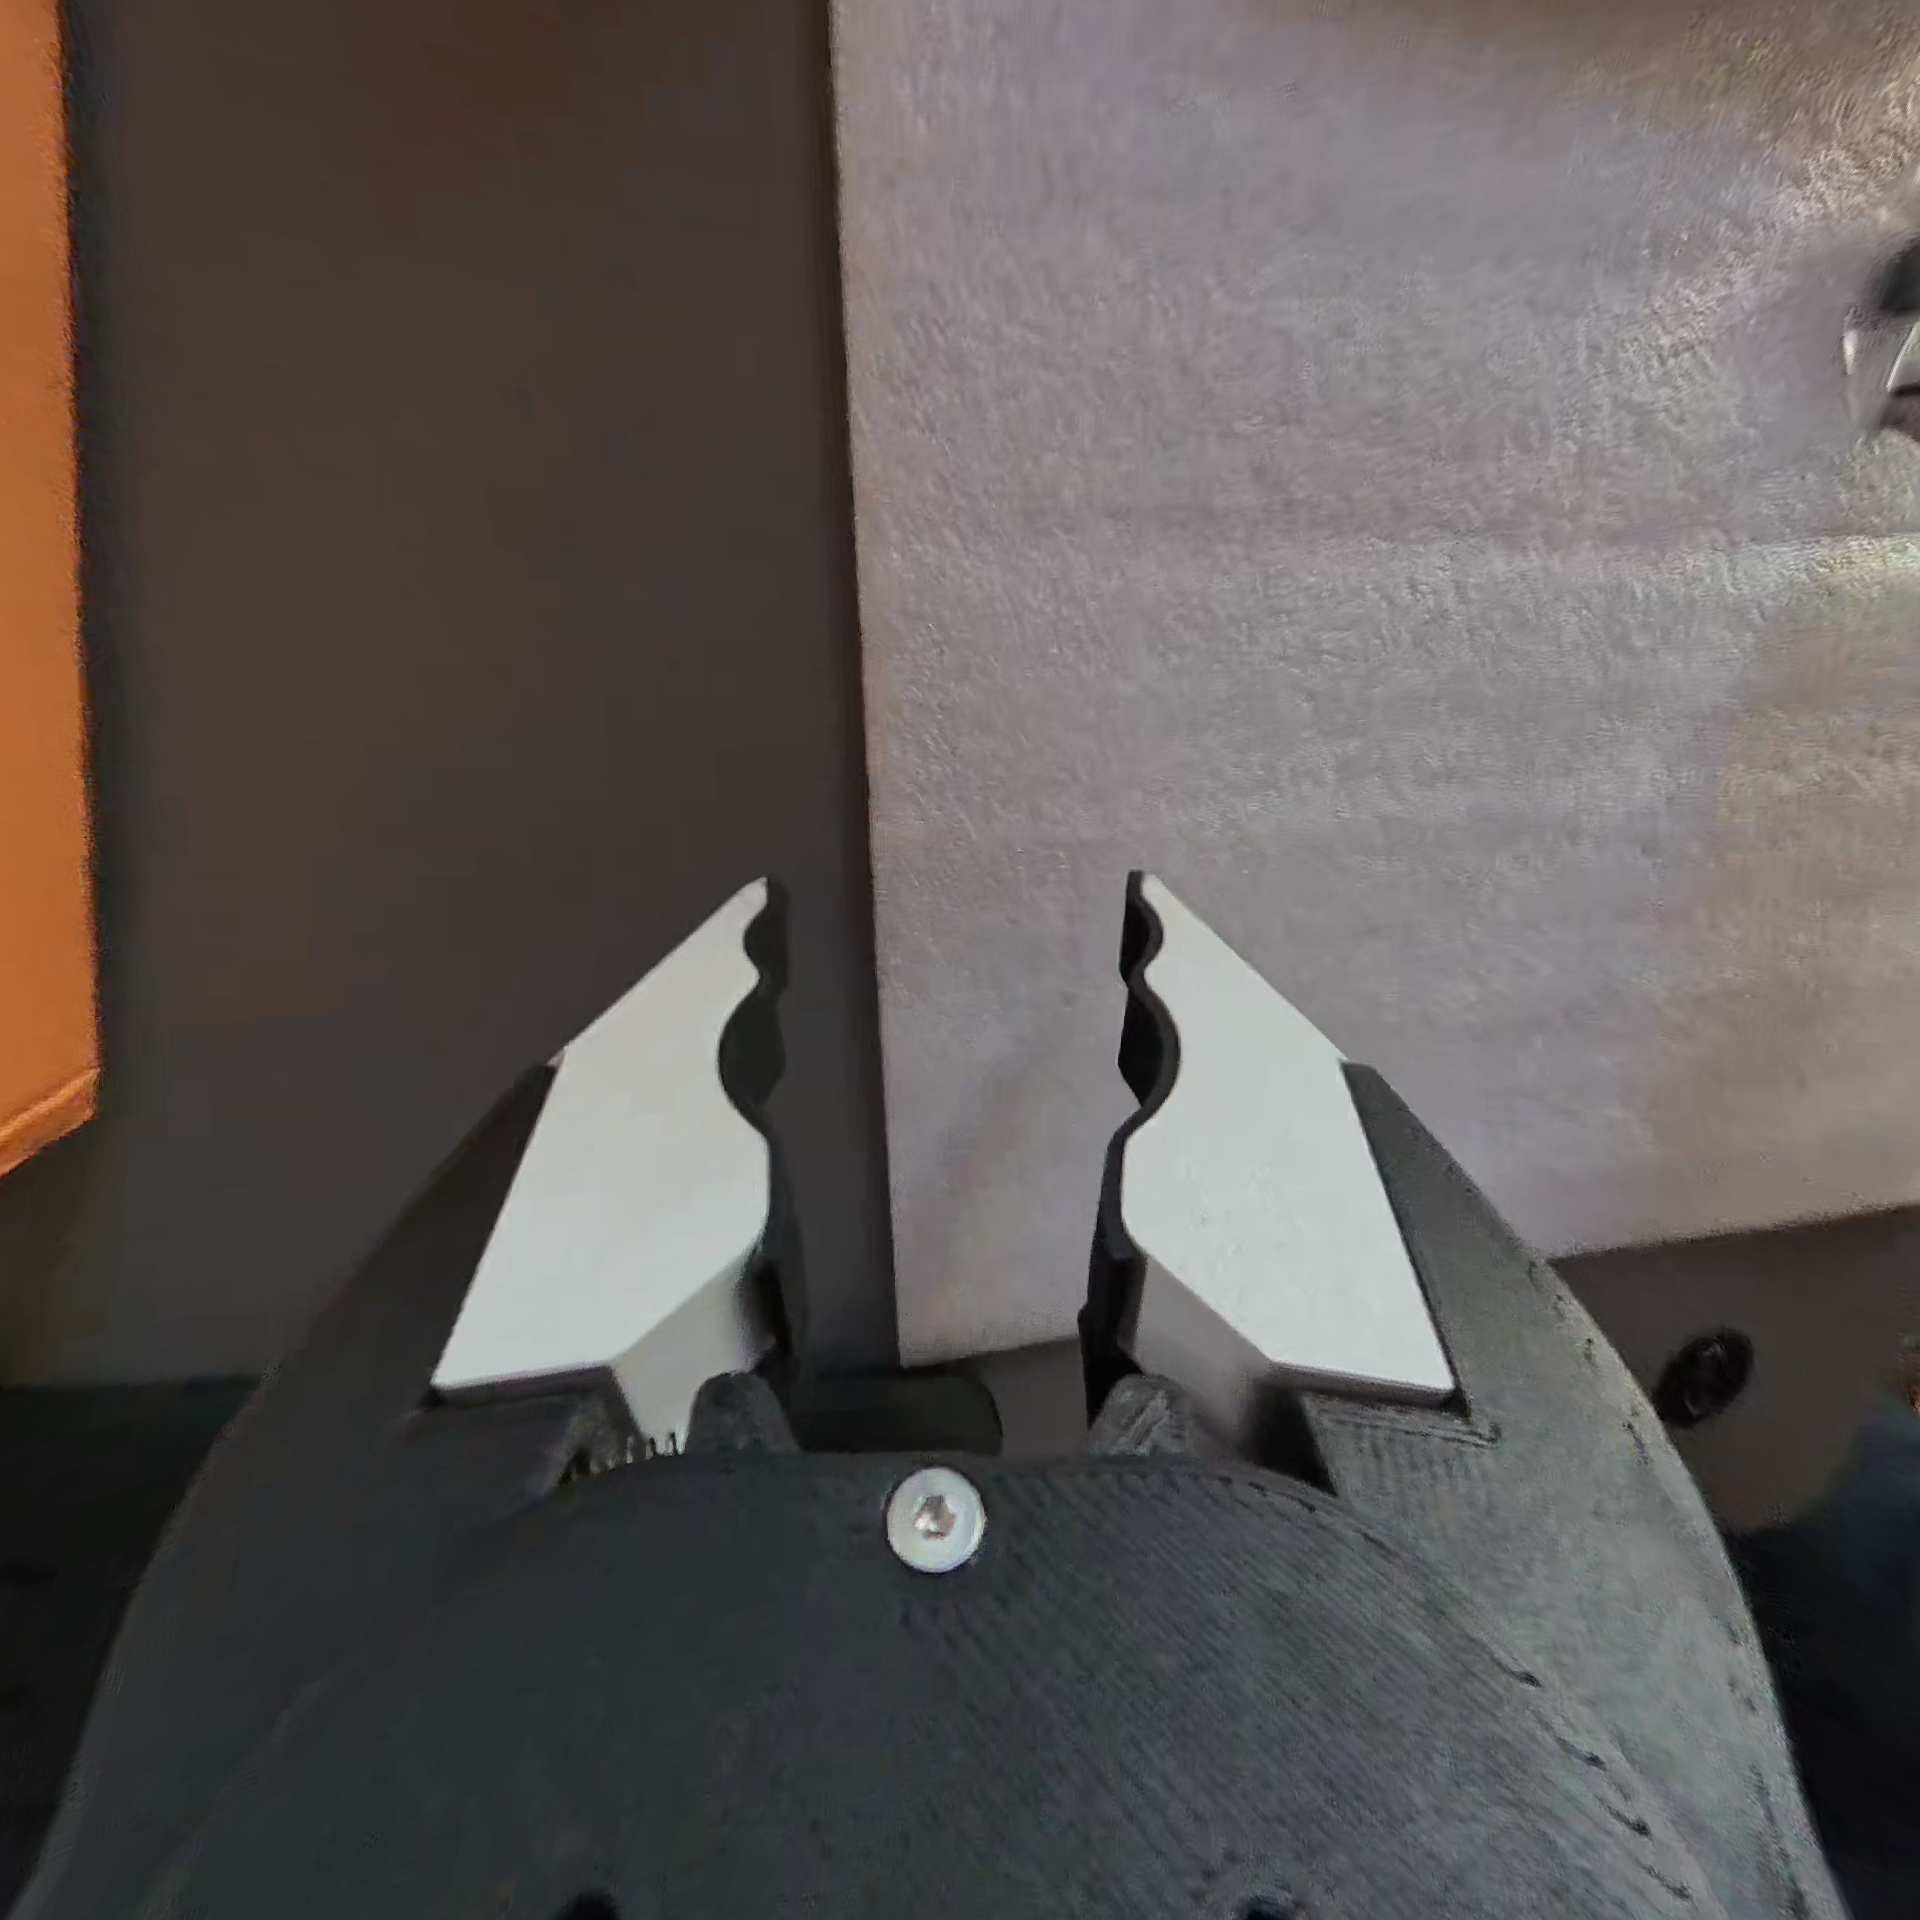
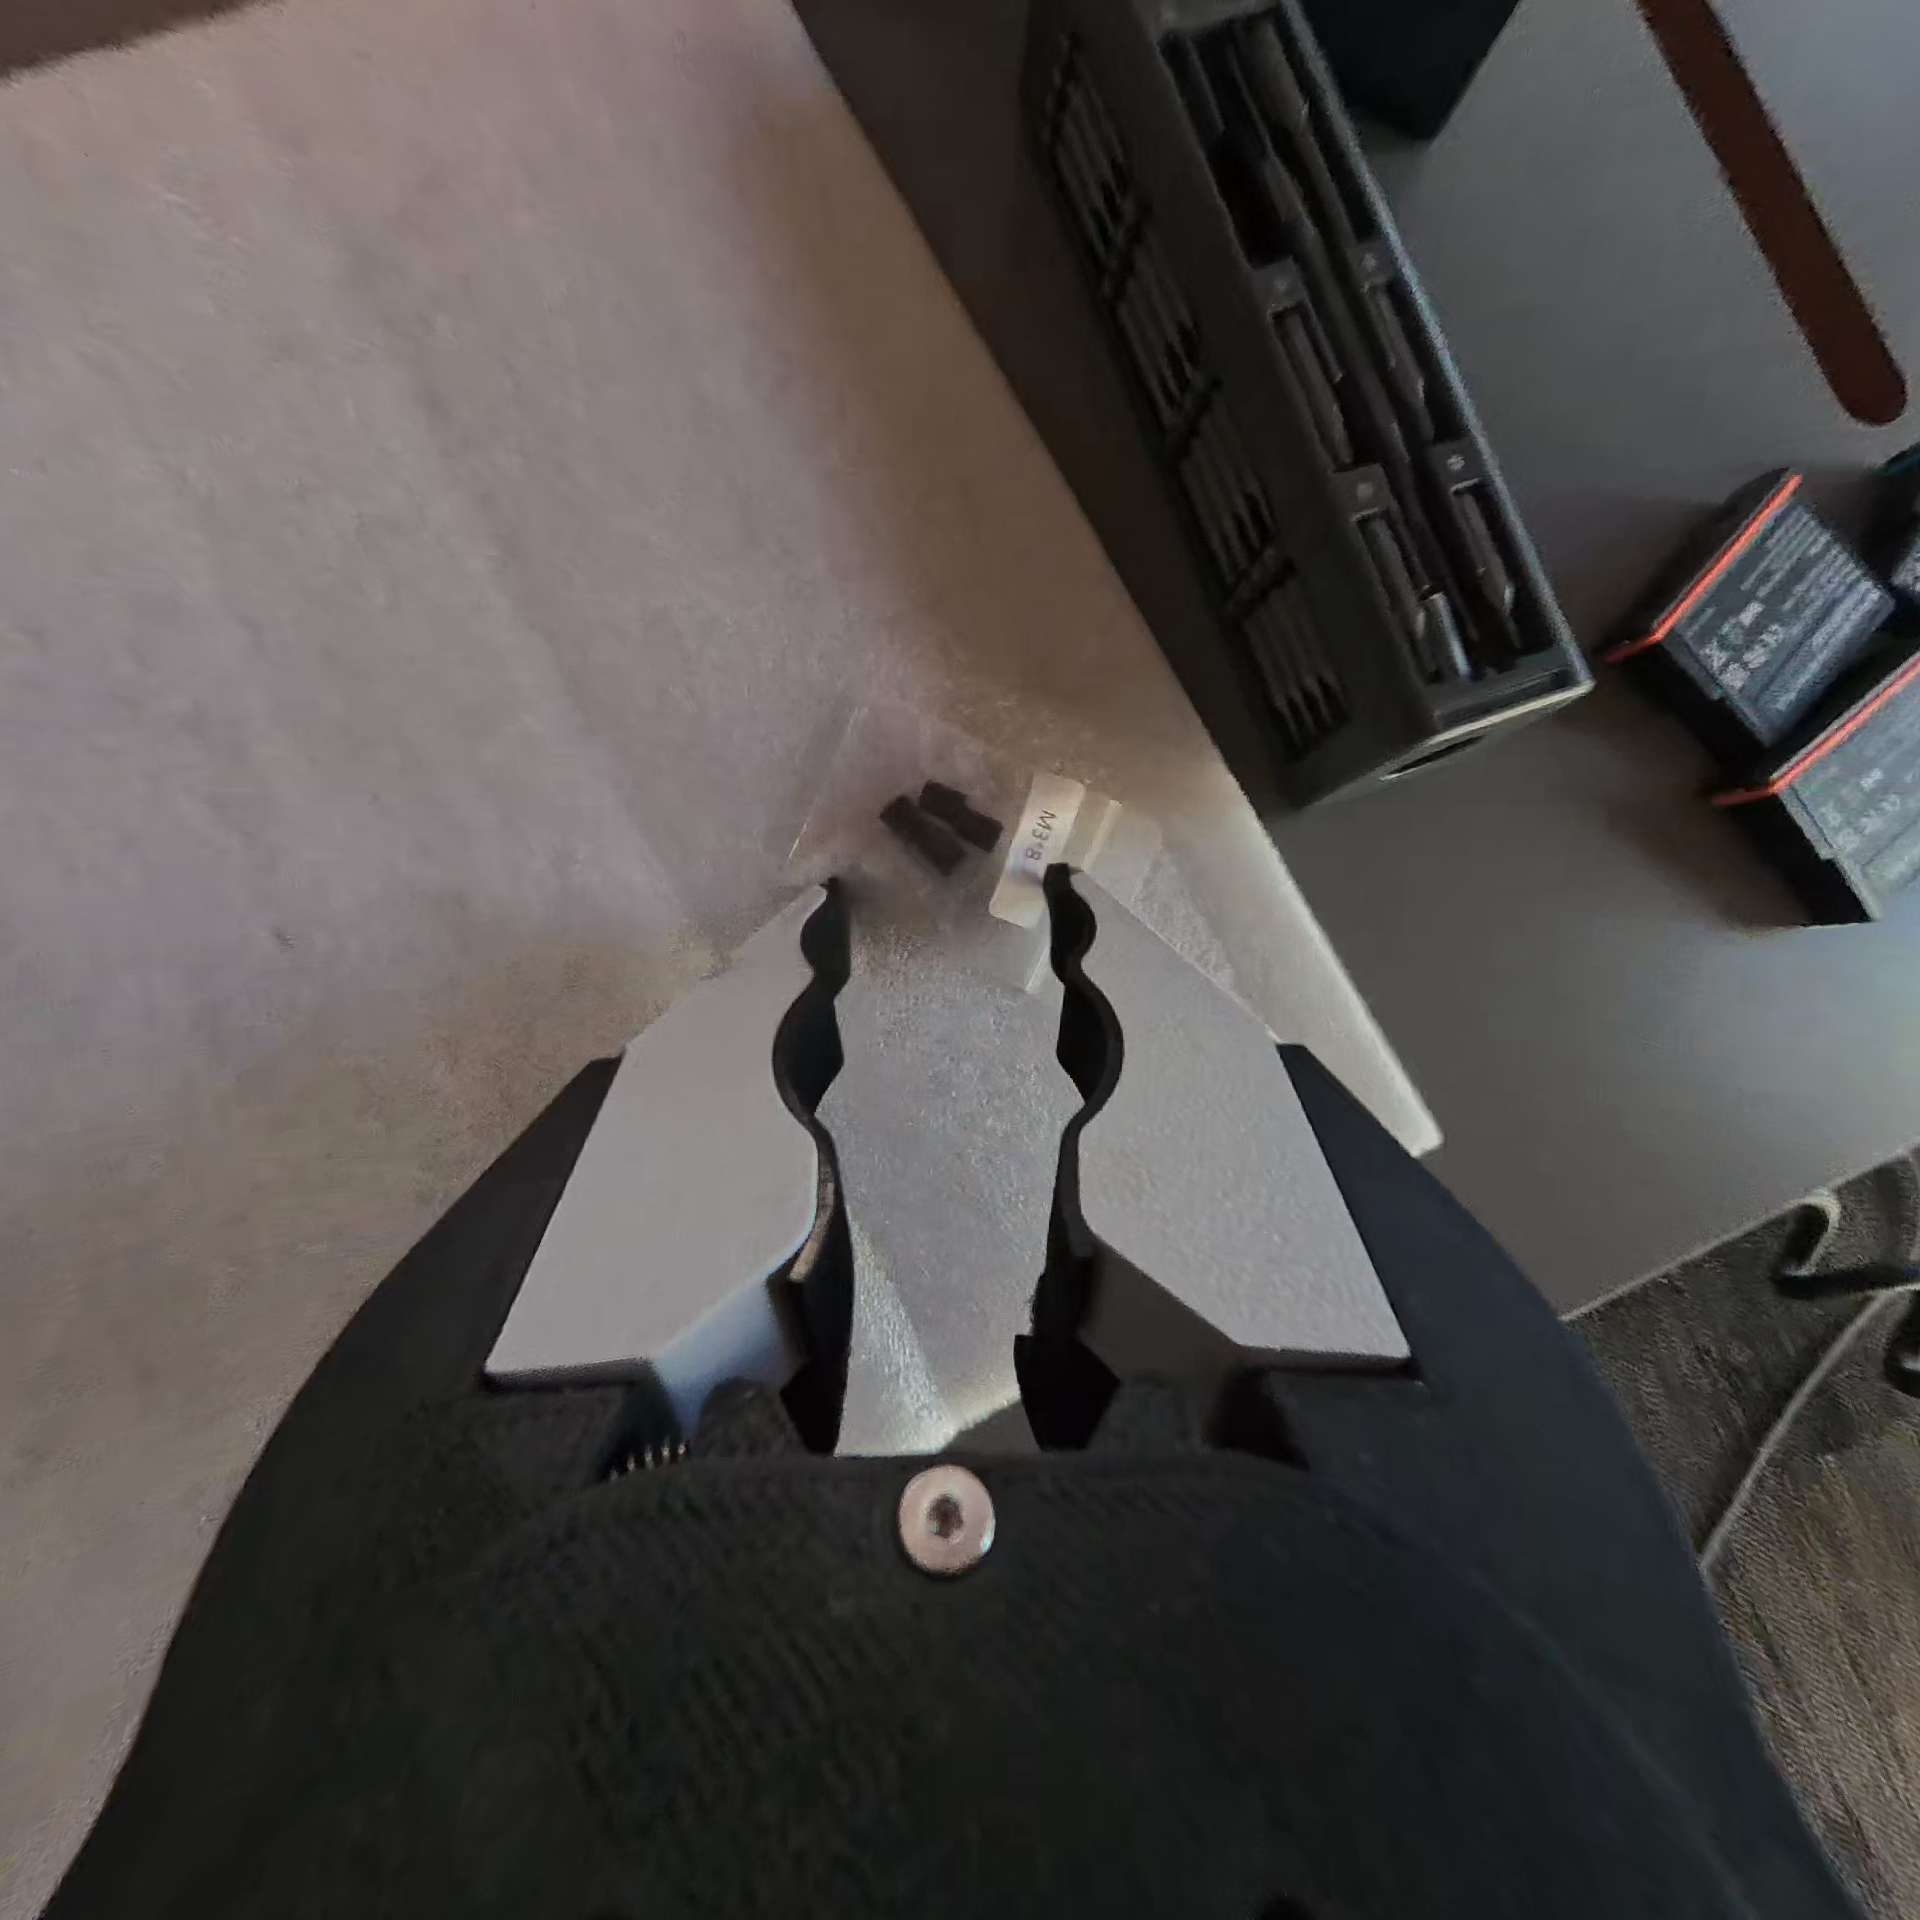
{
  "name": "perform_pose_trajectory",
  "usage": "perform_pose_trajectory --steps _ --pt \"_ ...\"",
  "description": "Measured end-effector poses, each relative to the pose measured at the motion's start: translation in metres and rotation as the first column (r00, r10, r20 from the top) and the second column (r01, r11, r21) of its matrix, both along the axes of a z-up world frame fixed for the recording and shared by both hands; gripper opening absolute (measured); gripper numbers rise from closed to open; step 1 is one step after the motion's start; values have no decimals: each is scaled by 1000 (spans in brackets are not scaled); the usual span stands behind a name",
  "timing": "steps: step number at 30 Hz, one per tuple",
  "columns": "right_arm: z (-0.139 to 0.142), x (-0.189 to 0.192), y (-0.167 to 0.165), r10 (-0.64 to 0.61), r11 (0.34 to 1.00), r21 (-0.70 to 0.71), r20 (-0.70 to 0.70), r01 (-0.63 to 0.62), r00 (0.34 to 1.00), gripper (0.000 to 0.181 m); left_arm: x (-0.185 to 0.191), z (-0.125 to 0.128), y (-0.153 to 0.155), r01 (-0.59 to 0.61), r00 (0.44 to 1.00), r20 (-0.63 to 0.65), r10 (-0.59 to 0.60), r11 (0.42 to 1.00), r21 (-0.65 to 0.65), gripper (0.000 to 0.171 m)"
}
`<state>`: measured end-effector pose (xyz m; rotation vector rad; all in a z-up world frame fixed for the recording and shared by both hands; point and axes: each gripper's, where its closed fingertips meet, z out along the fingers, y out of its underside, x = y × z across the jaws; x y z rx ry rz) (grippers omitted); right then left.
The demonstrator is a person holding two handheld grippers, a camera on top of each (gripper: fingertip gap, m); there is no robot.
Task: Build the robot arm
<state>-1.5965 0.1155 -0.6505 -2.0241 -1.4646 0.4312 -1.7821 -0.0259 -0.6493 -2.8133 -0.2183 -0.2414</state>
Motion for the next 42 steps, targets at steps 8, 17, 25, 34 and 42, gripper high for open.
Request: perform_pose_trajectory --steps 8,17,25,34,42 --pt "-2 0 1 -114 993 -47 -110 109 987 19 -1 -4 13 106 994 -26 -110 988 -110 15" --pt "25 3 13 -286 954 -161 -248 252 925 2 7 20 5 61 965 262 -29 992 -114 0" --pt "21 76 -12 -516 831 -346 -185 437 836 49 15 38 -37 154 973 202 -115 970 -190 0" --pt "-8 131 -172 -679 296 -894 51 337 732 52 44 75 -75 131 935 351 -37 960 -247 0" --pt "42 122 -179 -709 35 -991 67 130 702 3 40 62 -99 176 938 338 -74 943 -282 0"
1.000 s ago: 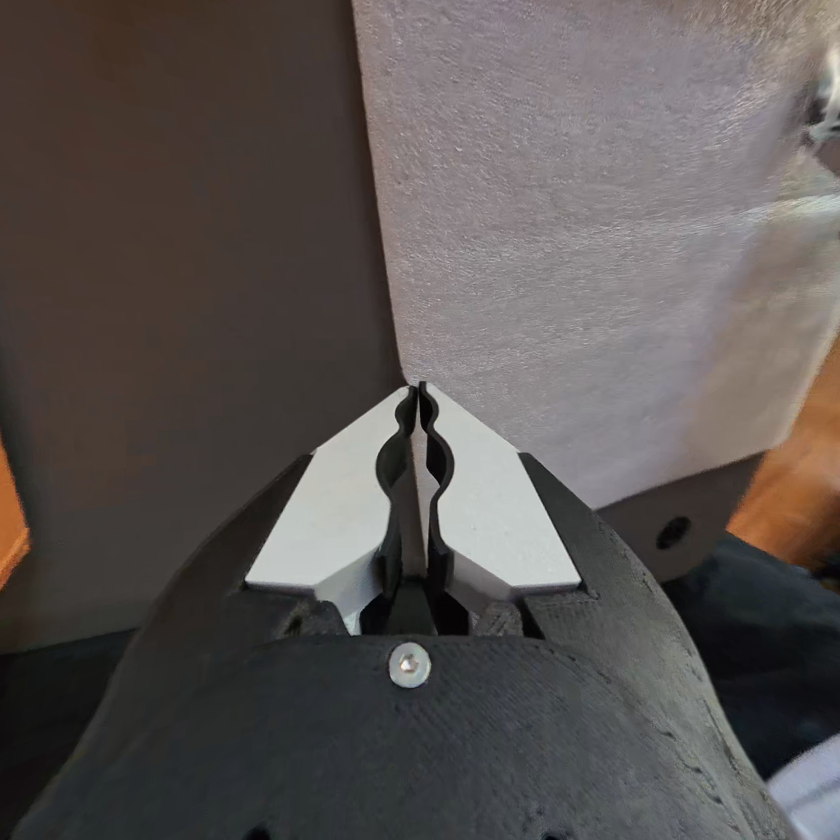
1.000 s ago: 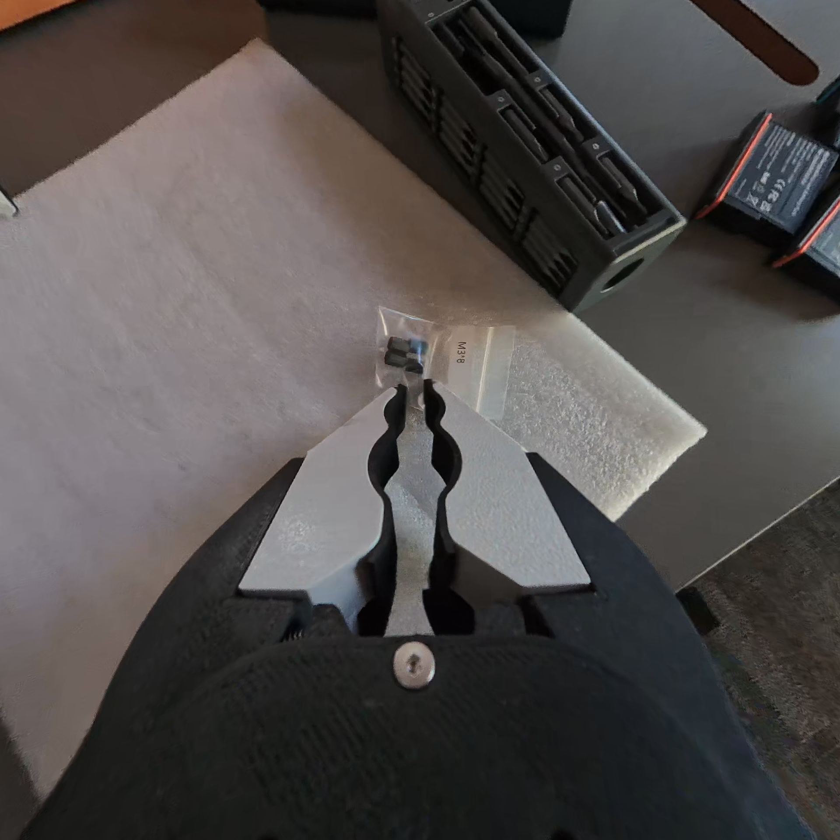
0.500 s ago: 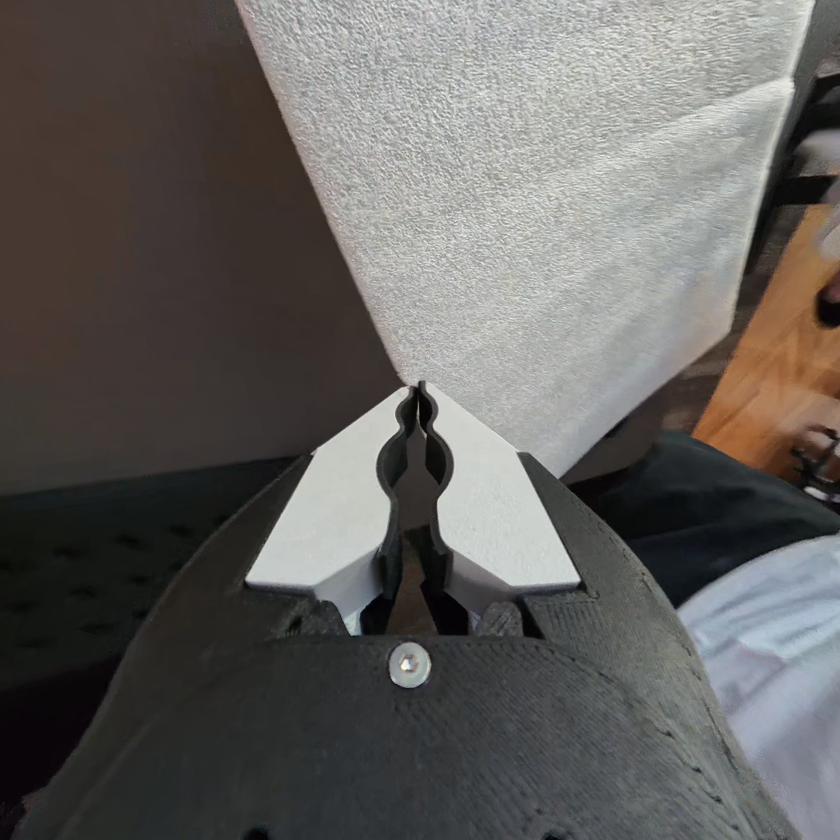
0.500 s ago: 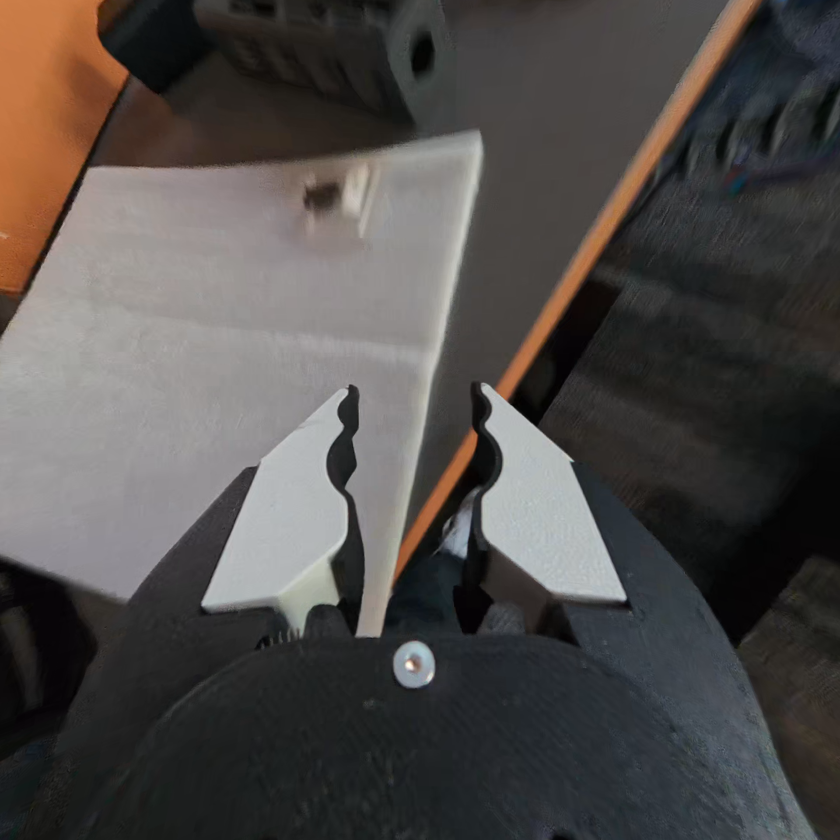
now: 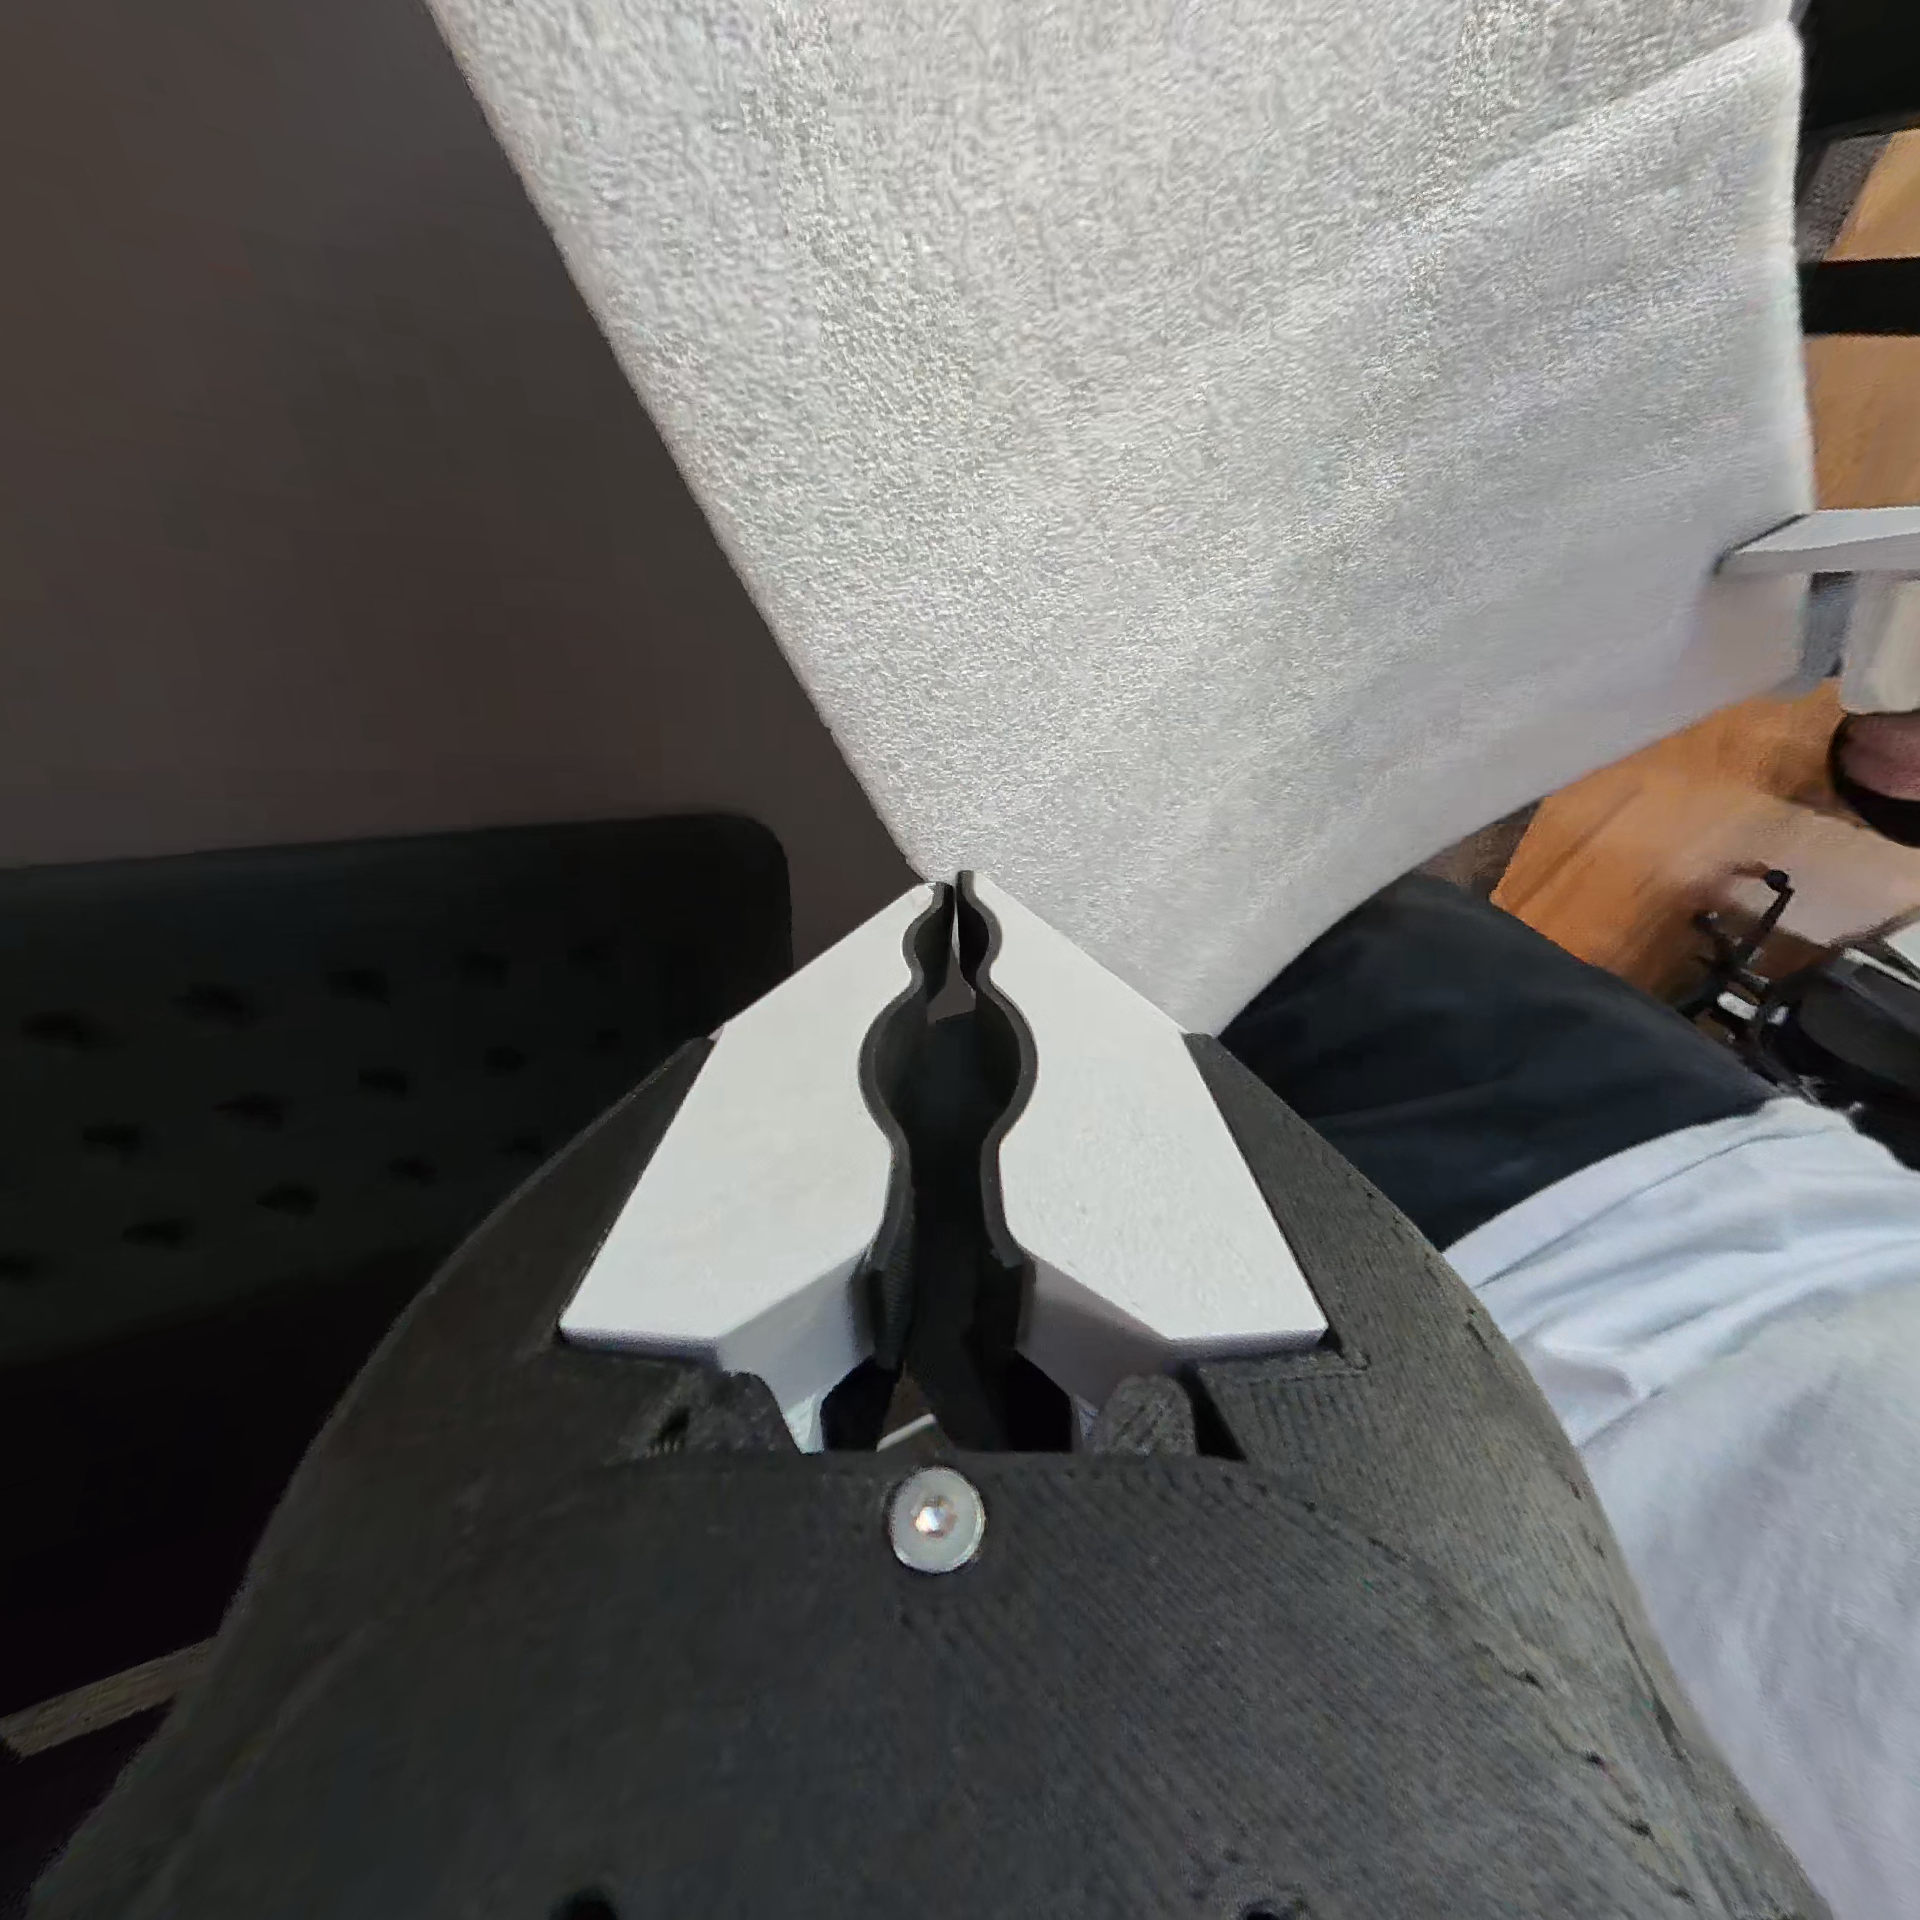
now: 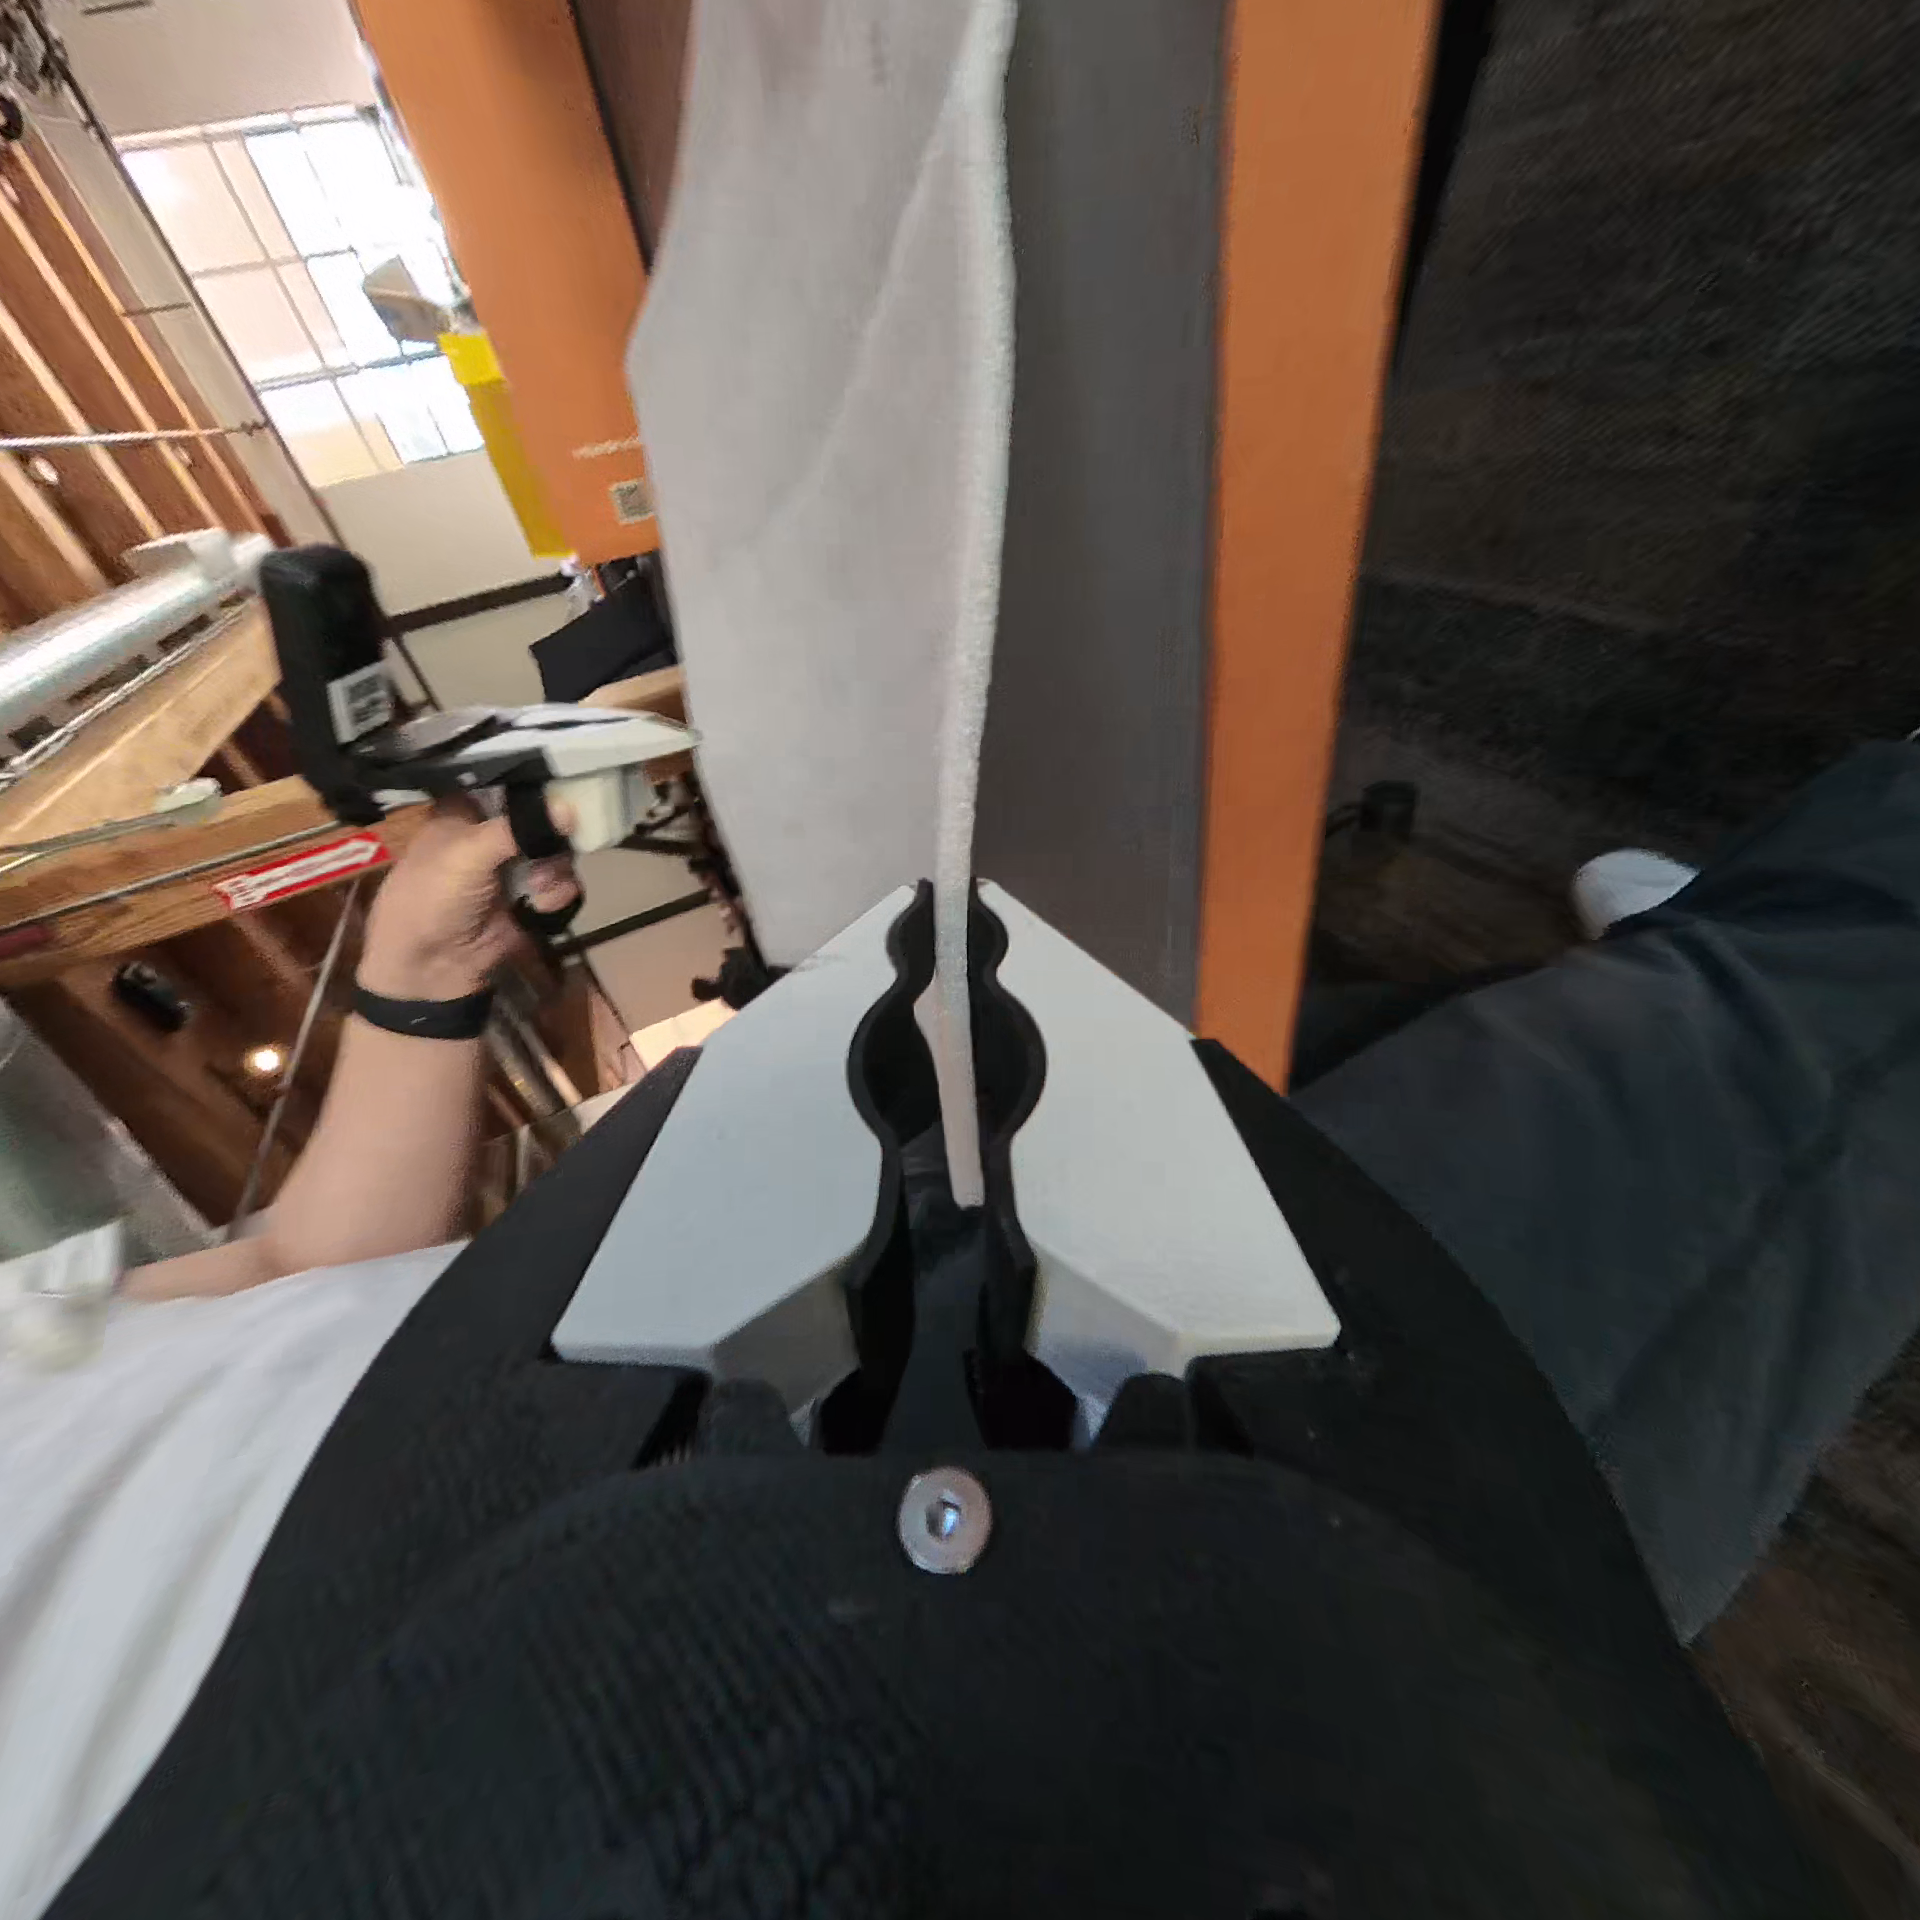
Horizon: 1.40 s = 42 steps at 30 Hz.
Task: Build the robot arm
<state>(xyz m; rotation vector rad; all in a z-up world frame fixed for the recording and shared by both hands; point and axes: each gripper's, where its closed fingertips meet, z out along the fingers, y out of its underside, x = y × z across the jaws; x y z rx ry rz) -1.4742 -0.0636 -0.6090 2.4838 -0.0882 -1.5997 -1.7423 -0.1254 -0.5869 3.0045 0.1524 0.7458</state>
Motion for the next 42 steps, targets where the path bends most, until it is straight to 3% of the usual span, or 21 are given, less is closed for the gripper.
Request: perform_pose_trajectory --steps 6,11,14,17,20,23,28,33,36,39,42 --pt "68 -26 -12 -52 965 -261 -54 36 997 3 -16 16 -7 -84 989 129 79 996 33 0" --pt "131 -58 -10 -161 927 -360 -129 105 979 3 -35 47 -11 -162 941 311 136 985 57 1" --pt "139 -73 -18 -194 912 -385 -105 140 975 2 -56 51 -14 -164 943 308 124 981 106 13" --pt "156 -85 -12 -383 841 -463 -148 278 912 2 -65 54 -33 -124 948 308 84 986 111 19" --pt "163 -96 -21 -430 803 -505 -124 316 894 2 -63 63 -53 -155 920 379 104 982 107 24" --pt "179 -100 -37 -349 870 -411 -122 272 929 2 -67 71 -66 -193 896 426 124 974 122 24" --pt "212 -88 -89 -311 909 -339 -168 241 936 2 -63 81 -108 -223 851 511 124 965 138 20" --pt "282 -72 -168 -66 998 -4 -171 67 983 2 -42 94 -174 -217 840 539 59 948 234 20" --pt "334 -41 -206 -14 978 204 -133 41 991 2 -24 104 -208 -185 851 525 17 945 269 23" --pt "388 16 -239 -71 921 375 -107 107 992 2 10 135 -213 -110 877 471 -96 914 390 23" --pt "438 104 -279 -204 828 517 -80 216 976 2 78 188 -198 57 881 348 -321 801 596 27"
